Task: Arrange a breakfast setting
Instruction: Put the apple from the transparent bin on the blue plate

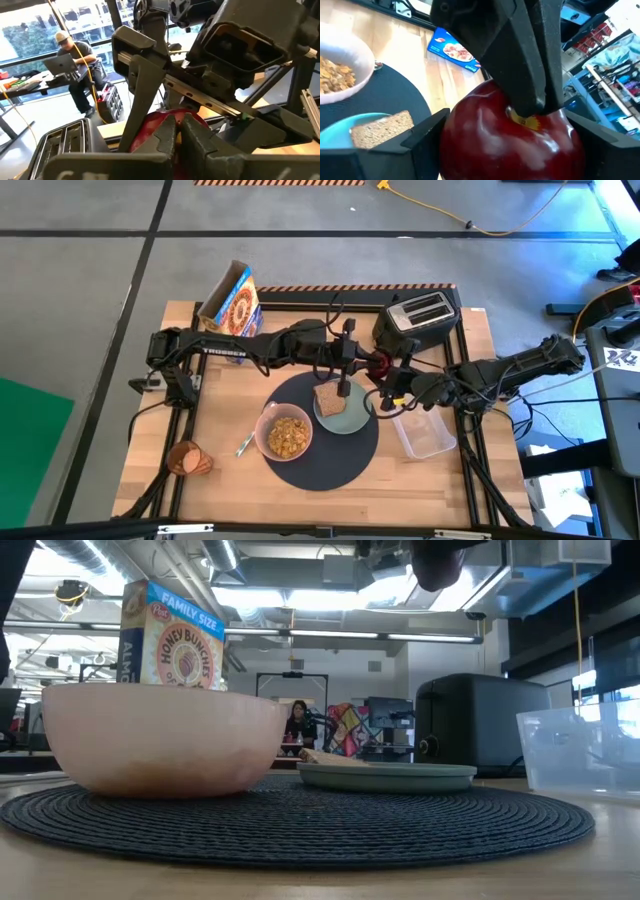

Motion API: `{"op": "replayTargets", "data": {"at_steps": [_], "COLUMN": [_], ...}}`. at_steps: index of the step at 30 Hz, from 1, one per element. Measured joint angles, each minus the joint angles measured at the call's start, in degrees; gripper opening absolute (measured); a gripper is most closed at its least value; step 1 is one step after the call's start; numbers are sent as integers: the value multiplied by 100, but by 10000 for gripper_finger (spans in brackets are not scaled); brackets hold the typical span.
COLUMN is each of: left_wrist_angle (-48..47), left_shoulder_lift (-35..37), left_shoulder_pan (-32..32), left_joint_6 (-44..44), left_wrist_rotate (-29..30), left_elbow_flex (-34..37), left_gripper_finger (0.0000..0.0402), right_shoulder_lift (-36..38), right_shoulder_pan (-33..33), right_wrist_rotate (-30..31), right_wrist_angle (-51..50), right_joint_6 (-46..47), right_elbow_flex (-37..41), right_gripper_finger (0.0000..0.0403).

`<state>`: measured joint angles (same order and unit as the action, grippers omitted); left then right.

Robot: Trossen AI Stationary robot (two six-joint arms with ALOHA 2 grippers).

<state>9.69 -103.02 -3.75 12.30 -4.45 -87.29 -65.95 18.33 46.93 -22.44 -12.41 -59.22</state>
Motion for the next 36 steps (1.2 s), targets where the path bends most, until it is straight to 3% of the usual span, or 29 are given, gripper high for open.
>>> {"op": "replayTargets", "data": {"at_steps": [6,11,20,25,28,32,36], "left_wrist_angle": [-21,-183,-1236,-859,54,1241,1839], "left_shoulder_lift": [0,66,177,179,173,150,-206], "left_shoulder_pan": [11,22,17,17,50,147,174], "left_joint_6": [-168,-470,-706,-998,-1339,-1347,-1528], "left_wrist_rotate": [-6,10,45,133,167,386,339], "left_elbow_flex": [0,22,87,839,1563,2401,2794], "left_gripper_finger": [7,4,2,2,2,2,6], "right_shoulder_lift": [0,13,13,13,79,231,355], "right_shoulder_pan": [2,-2,7,46,272,601,645], "right_wrist_rotate": [-87,-683,-1857,-2476,-2304,-1543,-1189], "right_wrist_angle": [-3,-331,-1614,-1750,-1751,-1742,-1718], "right_joint_6": [867,2254,4313,4893,5061,5159,5139], "right_elbow_flex": [0,-4,-4,-4,-4,-4,-4], "right_gripper_finger": [340,391,389,396,396,396,397]}}
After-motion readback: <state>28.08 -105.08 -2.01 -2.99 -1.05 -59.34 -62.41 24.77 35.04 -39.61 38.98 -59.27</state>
